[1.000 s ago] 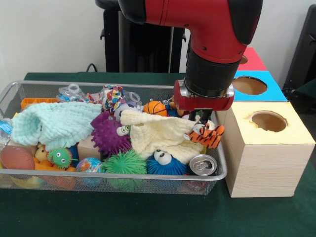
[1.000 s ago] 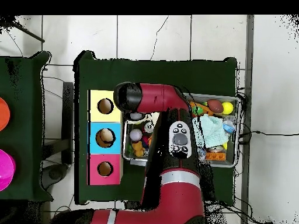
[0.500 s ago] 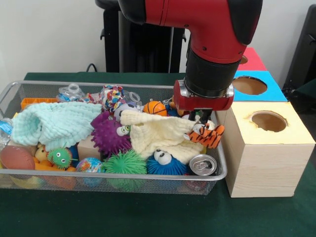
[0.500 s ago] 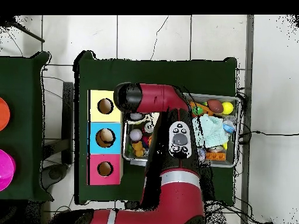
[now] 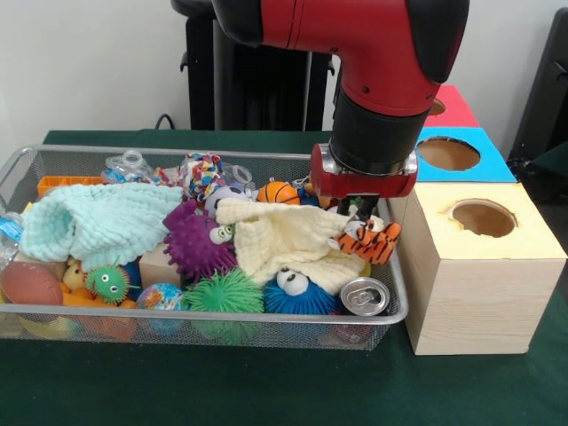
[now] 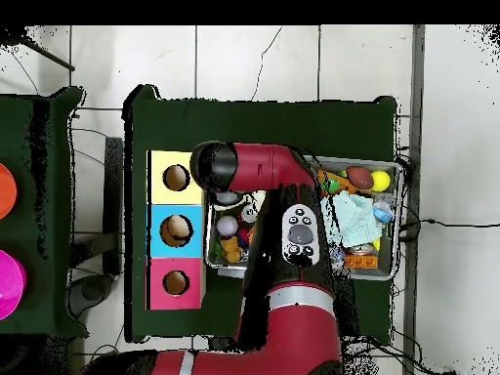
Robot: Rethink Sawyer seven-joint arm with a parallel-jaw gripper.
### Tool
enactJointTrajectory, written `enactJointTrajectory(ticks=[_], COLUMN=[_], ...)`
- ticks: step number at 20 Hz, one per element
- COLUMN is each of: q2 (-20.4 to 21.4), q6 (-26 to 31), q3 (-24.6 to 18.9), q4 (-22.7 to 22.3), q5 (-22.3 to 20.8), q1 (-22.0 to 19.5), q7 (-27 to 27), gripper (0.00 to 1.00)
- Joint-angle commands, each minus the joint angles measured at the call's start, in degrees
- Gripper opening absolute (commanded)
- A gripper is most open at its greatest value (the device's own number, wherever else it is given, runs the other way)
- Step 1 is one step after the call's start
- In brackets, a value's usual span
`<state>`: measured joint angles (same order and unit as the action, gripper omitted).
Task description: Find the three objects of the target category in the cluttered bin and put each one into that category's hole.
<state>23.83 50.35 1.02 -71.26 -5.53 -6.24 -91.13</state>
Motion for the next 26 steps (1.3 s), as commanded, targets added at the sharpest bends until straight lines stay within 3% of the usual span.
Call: enactJointTrajectory(ticks=[1, 26], q2=[-0.88, -0.42], q6=[-2.91, -3.09], q3=[-1.58, -1.55], q4=[-4.48, -5.30], q5=[-0.89, -0.60], q1=[-0.64, -0.24], q7=[-6.68, -7.83], gripper=[0.00, 0.00])
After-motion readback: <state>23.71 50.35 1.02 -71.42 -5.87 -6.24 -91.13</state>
